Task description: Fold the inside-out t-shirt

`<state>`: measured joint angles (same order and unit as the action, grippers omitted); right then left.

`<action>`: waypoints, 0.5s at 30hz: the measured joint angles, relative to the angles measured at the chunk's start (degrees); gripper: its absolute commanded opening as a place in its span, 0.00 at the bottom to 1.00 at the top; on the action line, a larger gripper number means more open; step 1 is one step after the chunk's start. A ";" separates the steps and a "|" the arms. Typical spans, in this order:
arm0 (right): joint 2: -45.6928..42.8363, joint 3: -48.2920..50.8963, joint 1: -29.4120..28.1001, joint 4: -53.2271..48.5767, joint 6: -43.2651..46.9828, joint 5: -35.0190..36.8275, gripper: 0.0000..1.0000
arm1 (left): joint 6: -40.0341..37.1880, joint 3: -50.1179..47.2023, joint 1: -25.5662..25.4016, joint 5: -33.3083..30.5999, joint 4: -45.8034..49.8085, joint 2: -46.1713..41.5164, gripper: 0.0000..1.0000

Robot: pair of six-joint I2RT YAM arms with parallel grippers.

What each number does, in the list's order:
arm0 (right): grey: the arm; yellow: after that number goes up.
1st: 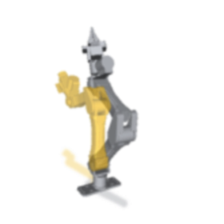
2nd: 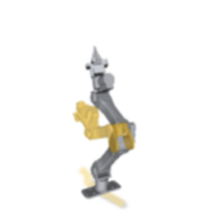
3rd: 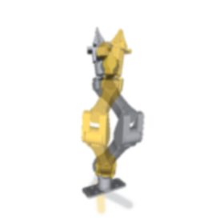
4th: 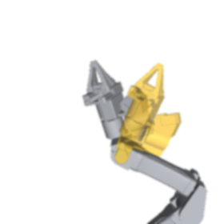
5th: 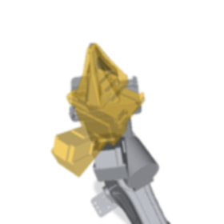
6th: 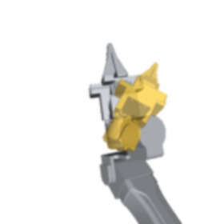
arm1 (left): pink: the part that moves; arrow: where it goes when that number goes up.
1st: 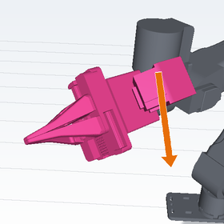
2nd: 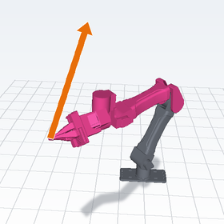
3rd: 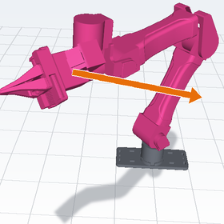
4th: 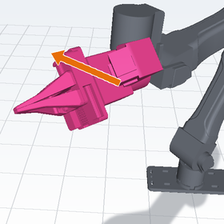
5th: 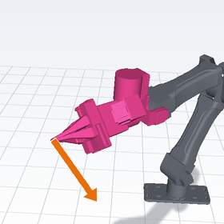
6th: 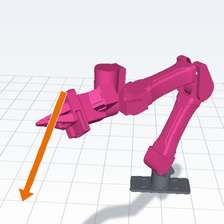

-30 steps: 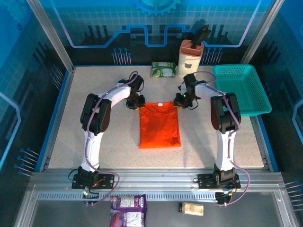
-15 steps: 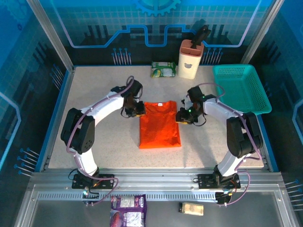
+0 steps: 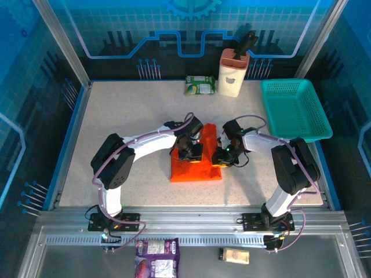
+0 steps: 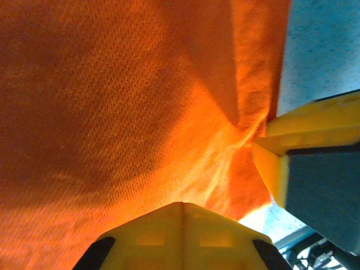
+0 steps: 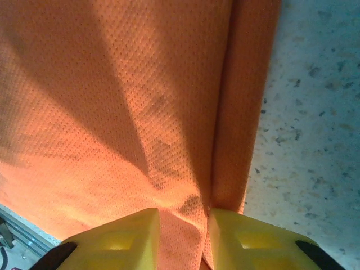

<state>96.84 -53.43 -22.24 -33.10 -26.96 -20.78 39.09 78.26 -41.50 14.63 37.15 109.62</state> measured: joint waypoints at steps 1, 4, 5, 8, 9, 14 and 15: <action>0.31 0.00 0.00 0.24 -0.02 -0.02 0.30 | -0.02 0.00 0.00 -0.35 0.31 0.72 0.03; 1.07 0.04 0.00 0.98 -0.02 -0.11 0.27 | -0.07 0.00 0.07 -1.36 0.76 2.27 0.02; 1.25 0.09 0.00 1.18 -0.04 -0.17 0.24 | -0.11 0.00 0.07 -1.49 0.74 2.69 0.02; 1.44 0.13 -0.02 1.31 -0.39 -0.50 0.16 | -0.17 0.02 0.07 -1.73 0.70 4.07 0.02; 1.44 0.13 -0.11 1.33 -0.44 -0.59 0.12 | -0.17 0.02 0.07 -1.73 0.68 4.46 0.02; 0.46 0.09 -0.52 0.24 -1.11 -0.17 0.00 | -0.22 0.02 0.07 -1.75 0.63 5.01 0.02; -0.22 0.07 -0.59 -0.39 -1.05 0.42 0.00 | -0.22 0.02 0.07 -1.77 0.63 5.03 0.02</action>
<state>96.62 -53.36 -22.83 -33.50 -28.01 -20.36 38.87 78.28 -41.43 12.86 37.78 114.65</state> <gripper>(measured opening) 0.067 0.051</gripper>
